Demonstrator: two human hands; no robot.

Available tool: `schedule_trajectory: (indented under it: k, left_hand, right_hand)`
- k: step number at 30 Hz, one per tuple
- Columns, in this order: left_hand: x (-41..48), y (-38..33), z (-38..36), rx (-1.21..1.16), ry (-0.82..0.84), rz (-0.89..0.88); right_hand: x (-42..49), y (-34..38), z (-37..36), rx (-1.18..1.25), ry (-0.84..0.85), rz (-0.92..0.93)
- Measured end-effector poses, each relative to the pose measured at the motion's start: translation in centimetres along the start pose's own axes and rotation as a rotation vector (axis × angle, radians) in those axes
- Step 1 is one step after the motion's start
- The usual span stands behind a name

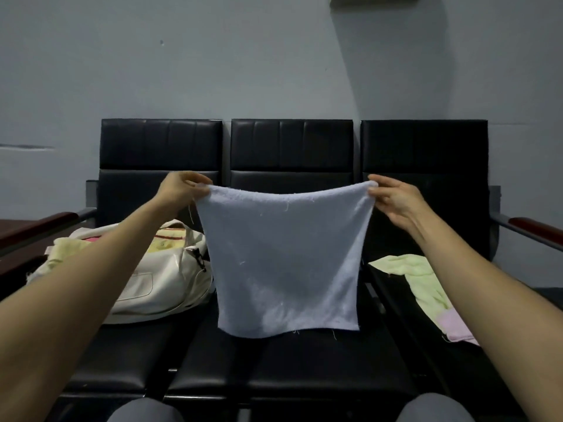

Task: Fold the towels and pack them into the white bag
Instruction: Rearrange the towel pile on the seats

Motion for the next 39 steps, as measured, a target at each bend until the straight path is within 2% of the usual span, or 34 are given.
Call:
schedule_trajectory:
  k: [3,5,6,9,11,16,21,24,29,32,36,39]
  left_hand:
    - [0.7,-1.2,1.0,0.07,-0.04,-0.045]
    - [0.8,-1.5,1.2,-0.024,-0.09,-0.013]
    - [0.7,-1.0,1.2,-0.168,-0.116,0.064]
    - [-0.6,1.1,-1.3,-0.79,-0.107,0.439]
    - [-0.9,1.8,-2.3,-0.953,-0.121,0.538]
    - [-0.4,2.1,-1.8,-0.682,-0.094,0.412]
    - [-1.6,2.1,-3.7,-0.801,0.01,0.54]
    - [-1.8,3.1,-3.3,-0.707,-0.055,0.539]
    - [-1.7,4.6,-1.1,-0.547,-0.254,0.466]
    - [-1.3,3.2,0.1,-0.464,-0.282,0.274]
    - [-1.4,0.8,0.6,-0.333,-0.221,0.046]
    - [-1.8,-0.3,1.0,-0.177,-0.24,-0.038]
  right_hand:
    - [-0.2,1.7,0.4,-0.048,-0.063,0.125]
    - [-0.2,2.5,0.5,-0.032,-0.074,0.172]
    - [-0.2,2.8,0.5,-0.041,-0.073,0.186]
    - [0.0,2.9,0.3,-0.075,-0.065,0.19]
    - [-0.1,2.9,0.4,-0.067,-0.062,0.19]
    - [-0.1,2.4,0.7,-0.046,-0.085,0.155]
    - [0.3,0.5,0.4,0.064,-0.05,-0.047]
    - [0.6,-0.8,0.7,0.086,-0.079,-0.122]
    - [0.5,0.6,1.6,0.036,-0.148,0.07]
    - [-0.2,1.6,1.5,-0.232,-0.162,0.195]
    - [-2.0,3.3,0.6,-0.829,-0.28,0.412]
    - [-3.1,4.1,-0.6,-1.008,-0.3,0.529]
Point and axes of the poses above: each hand's wrist, its own x-axis towards the middle knuckle, its own z-axis out of the back of the hand, y = z × x, the point moved 10 cm from there along x, towards the middle knuckle, and after that the axes turned 7 degrees about -z, right-handed, at the moved point
